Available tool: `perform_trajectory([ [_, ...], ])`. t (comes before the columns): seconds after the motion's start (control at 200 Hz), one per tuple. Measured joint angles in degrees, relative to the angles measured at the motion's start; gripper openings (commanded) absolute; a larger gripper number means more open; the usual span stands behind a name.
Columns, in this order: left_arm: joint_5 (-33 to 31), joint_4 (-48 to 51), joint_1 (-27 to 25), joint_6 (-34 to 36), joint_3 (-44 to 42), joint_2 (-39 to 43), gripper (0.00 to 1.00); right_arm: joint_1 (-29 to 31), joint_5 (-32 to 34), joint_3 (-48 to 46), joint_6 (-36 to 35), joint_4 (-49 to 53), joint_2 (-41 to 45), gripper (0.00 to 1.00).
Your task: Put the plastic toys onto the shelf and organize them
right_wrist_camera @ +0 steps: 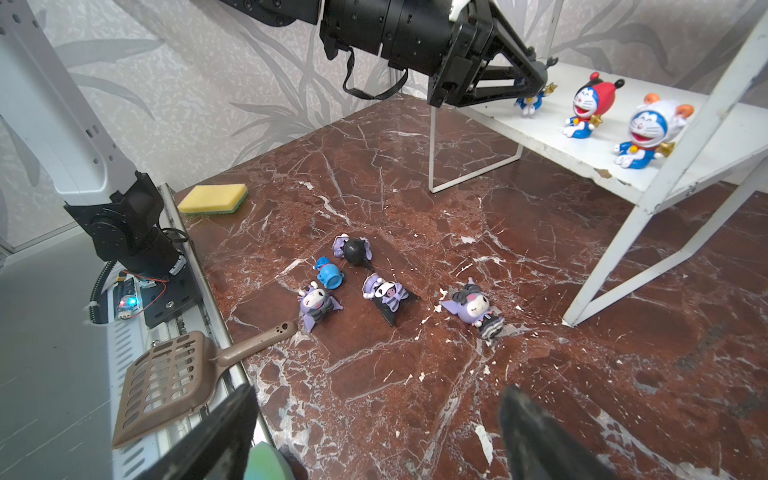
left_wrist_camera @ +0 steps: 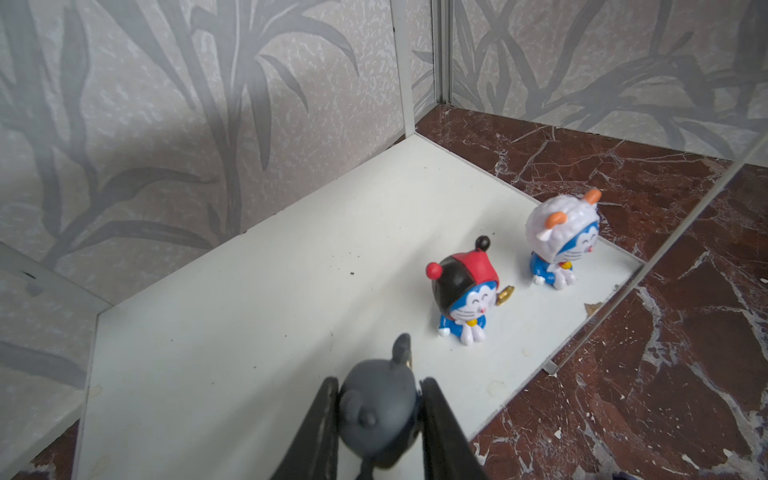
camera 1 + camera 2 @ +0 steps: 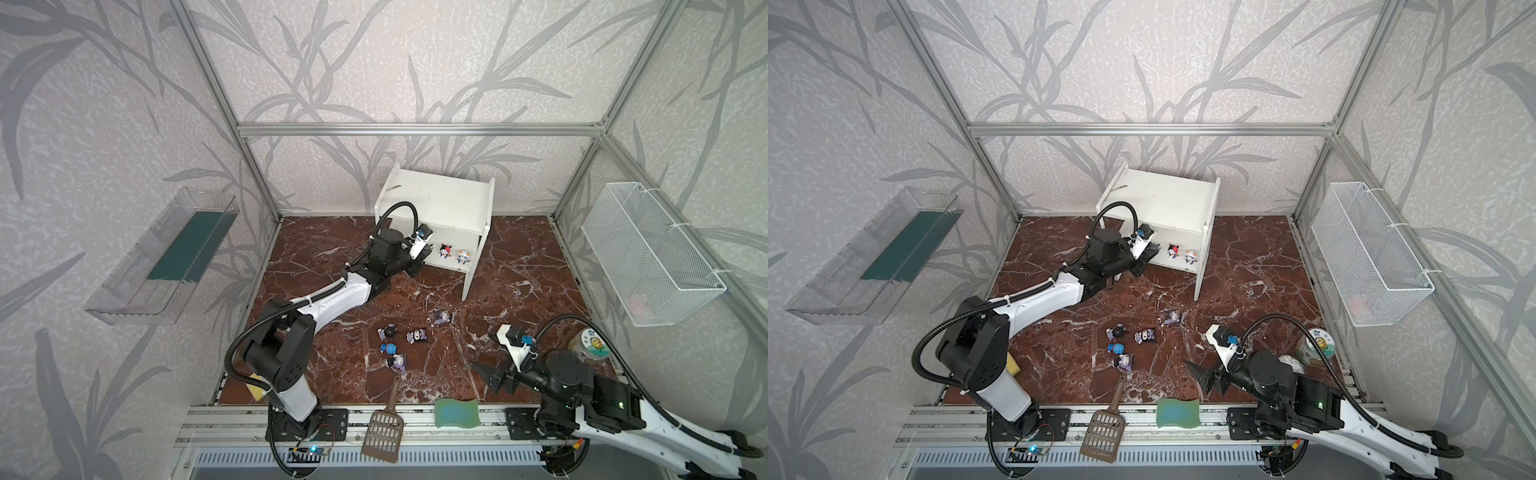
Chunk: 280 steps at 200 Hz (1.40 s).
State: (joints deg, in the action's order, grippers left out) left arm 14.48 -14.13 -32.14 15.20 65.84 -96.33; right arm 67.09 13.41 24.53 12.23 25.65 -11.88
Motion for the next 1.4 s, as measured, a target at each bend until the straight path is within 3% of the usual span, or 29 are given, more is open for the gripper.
perform_trajectory([
  [0.33, -0.5, -1.9, 0.0, -0.4, 0.1, -1.6, 0.29, 0.0, 0.0, 0.0, 0.2, 0.0, 0.2, 0.90],
  [1.075, -1.1, -1.9, 0.0, -0.4, 0.1, -1.8, 0.46, 0.0, -0.4, -0.4, 0.2, -0.1, 0.6, 0.89],
  [1.4, -1.1, -1.2, 0.0, -0.4, 0.4, -2.1, 0.39, 0.0, -0.4, -0.4, 0.2, -0.1, 0.6, 0.89],
])
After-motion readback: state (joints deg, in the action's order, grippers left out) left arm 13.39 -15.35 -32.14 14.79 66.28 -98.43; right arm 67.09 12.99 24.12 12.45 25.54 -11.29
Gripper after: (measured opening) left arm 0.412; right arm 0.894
